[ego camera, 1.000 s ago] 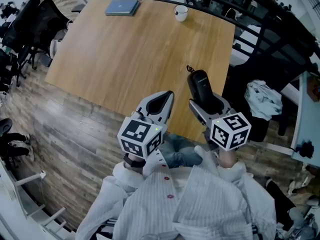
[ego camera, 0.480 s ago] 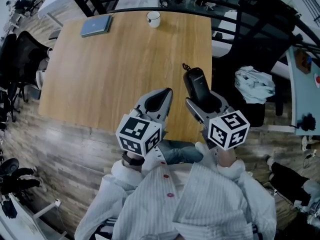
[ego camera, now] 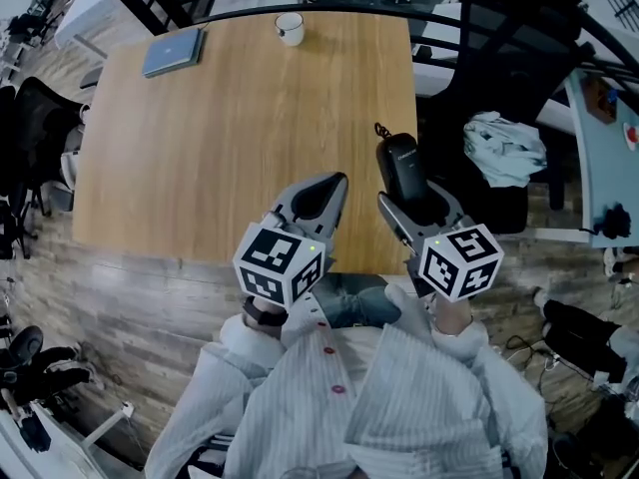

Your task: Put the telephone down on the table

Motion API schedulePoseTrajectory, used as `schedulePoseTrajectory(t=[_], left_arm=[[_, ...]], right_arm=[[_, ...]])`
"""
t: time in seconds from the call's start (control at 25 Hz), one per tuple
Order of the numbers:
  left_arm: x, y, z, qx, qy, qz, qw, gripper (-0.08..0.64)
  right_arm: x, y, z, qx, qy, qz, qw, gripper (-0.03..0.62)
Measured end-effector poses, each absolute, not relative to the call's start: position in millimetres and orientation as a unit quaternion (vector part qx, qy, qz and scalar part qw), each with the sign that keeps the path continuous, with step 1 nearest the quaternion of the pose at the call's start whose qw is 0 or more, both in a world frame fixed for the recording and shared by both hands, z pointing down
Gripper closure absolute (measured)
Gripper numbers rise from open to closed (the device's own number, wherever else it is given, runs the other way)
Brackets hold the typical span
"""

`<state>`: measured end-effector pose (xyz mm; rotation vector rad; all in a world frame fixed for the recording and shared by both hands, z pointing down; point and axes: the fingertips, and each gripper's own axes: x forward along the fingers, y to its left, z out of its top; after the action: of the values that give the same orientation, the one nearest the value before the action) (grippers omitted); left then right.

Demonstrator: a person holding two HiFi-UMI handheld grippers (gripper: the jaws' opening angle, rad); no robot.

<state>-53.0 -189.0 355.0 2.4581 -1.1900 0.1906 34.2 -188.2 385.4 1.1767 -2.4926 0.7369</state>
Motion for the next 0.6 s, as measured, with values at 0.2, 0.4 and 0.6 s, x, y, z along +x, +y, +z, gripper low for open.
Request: schedulePoseTrajectory(t=[0.2, 0.4, 0.6], left_arm=[[-46, -187, 371, 0.880, -0.417, 0.078, 0.215, 0.551], [-42, -191, 388, 0.880, -0.409, 0.091, 0.225, 0.551], [-36, -195, 403, 0.879, -0.403, 0.103, 0.234, 0.551]], right_arm=[[48, -186, 403, 0.419, -0.852, 0.264, 0.169, 0.301], [55, -188, 421, 0.426, -0.842, 0.278, 0.181, 0.301], [58, -189, 444, 0.420, -0.836, 0.291, 0.198, 0.301]])
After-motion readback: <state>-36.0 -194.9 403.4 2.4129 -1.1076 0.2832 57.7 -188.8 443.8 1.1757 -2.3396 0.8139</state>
